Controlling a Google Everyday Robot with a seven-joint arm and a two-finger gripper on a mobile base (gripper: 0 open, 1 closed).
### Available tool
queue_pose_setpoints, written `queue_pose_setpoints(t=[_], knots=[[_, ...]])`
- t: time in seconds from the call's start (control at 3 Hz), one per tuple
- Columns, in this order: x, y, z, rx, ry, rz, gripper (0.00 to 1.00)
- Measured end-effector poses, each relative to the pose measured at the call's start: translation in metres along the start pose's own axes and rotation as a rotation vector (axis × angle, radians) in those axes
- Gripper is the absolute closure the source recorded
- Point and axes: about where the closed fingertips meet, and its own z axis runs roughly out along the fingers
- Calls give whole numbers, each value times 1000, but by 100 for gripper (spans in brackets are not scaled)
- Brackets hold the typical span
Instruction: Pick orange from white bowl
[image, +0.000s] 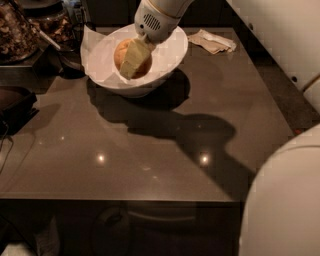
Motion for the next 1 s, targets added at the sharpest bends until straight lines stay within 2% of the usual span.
queue_pose_setpoints(t=[0.33,0.67,1.0], knots=[[16,28,-17,42,-68,50,100],[30,34,-5,37,-49,64,100],[25,43,-12,47,-49,69,100]])
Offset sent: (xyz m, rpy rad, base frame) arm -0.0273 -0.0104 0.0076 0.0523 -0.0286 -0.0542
